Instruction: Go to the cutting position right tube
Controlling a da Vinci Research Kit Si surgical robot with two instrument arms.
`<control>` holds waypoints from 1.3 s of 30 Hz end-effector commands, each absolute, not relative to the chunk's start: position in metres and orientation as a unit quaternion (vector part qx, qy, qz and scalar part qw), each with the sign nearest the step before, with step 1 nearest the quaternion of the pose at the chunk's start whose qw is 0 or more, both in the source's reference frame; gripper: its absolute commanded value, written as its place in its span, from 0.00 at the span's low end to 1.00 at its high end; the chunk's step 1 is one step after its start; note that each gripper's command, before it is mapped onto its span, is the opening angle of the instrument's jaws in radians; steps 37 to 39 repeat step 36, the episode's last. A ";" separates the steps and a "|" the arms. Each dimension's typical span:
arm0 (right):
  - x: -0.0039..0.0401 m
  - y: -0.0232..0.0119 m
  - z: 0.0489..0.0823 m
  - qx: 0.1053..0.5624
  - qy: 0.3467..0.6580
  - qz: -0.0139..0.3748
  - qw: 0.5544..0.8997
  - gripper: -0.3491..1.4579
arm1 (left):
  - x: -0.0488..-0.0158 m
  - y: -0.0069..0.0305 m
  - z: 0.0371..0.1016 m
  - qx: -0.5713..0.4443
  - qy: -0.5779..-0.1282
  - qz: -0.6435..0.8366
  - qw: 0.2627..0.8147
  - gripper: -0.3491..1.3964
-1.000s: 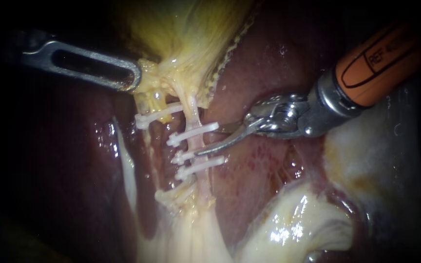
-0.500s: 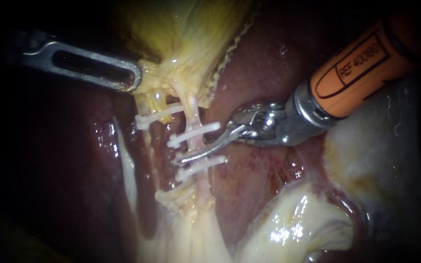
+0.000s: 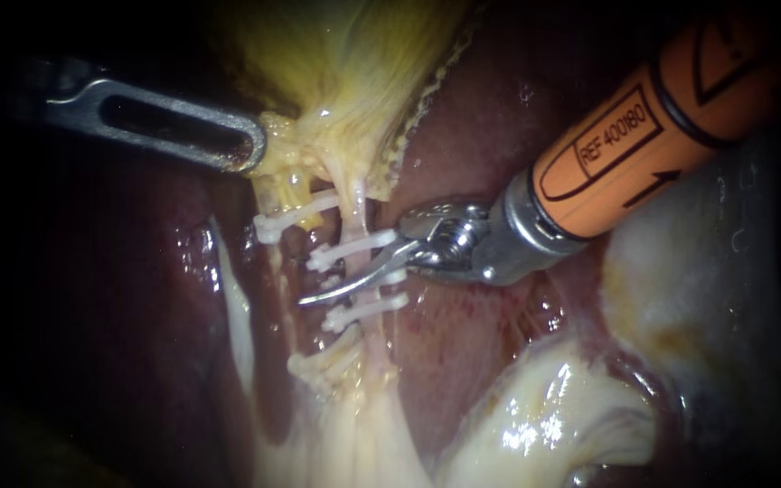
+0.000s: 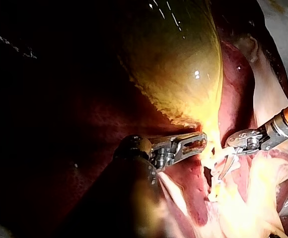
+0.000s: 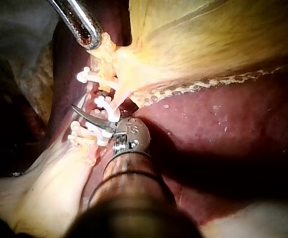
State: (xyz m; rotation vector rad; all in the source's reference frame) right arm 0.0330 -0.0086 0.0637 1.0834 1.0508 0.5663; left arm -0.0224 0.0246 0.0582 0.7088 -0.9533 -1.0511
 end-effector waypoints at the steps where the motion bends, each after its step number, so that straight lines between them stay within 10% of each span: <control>1: 0.0331 -0.0086 0.0637 0.486 0.475 0.254 0.688 0.85 | -0.0224 0.0246 0.0582 0.318 -0.428 -0.472 0.702 0.00; 18: 0.0336 -0.0093 0.0592 0.535 0.531 0.223 0.619 0.75 | -0.0223 0.0247 0.0582 0.318 -0.428 -0.472 0.702 0.00; 39: 0.0335 -0.0089 0.0594 0.538 0.531 0.217 0.617 0.75 | -0.0223 0.0247 0.0582 0.319 -0.428 -0.472 0.702 0.00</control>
